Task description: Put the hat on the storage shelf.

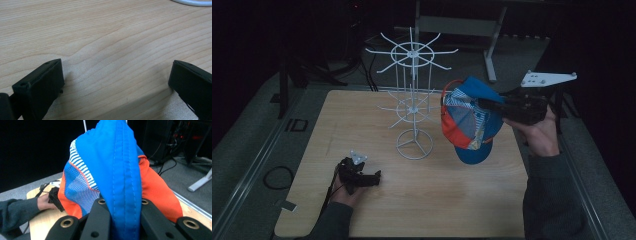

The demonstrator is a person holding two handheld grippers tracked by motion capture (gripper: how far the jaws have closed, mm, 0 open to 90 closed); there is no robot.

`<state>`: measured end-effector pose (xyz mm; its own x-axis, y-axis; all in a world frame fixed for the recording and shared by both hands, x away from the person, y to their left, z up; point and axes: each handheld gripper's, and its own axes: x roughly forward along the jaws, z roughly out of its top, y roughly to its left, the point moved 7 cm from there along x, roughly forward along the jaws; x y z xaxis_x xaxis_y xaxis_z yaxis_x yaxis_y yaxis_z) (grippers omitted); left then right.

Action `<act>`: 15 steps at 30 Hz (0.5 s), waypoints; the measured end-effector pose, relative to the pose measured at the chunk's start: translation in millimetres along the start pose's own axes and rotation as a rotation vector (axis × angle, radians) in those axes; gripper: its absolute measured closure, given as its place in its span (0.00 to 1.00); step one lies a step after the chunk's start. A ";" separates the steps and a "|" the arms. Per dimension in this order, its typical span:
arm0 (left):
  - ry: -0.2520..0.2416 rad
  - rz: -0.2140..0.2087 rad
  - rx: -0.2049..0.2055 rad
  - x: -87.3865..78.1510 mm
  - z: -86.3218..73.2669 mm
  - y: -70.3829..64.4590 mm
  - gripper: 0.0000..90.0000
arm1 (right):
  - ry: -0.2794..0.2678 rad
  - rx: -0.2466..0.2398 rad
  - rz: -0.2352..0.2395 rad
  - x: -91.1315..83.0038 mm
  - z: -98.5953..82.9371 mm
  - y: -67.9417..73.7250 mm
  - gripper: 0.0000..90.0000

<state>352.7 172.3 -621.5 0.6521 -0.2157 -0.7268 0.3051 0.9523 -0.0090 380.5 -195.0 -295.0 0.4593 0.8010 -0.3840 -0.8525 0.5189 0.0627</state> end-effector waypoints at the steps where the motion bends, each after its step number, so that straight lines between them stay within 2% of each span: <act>1: 0.000 0.000 0.000 0.0 0.0 0.0 0.00 | -0.008 -0.002 0.000 -1.2 1.0 0.7 0.98; 15: 0.000 0.000 0.000 0.0 0.0 0.0 0.00 | -0.079 -0.011 0.011 -11.4 10.7 7.4 0.98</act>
<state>352.8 172.3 -621.5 0.6522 -0.2156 -0.7267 0.3049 0.9523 -0.0089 371.7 -197.1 -280.3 0.4677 0.8279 -0.3097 -0.8602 0.5069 0.0559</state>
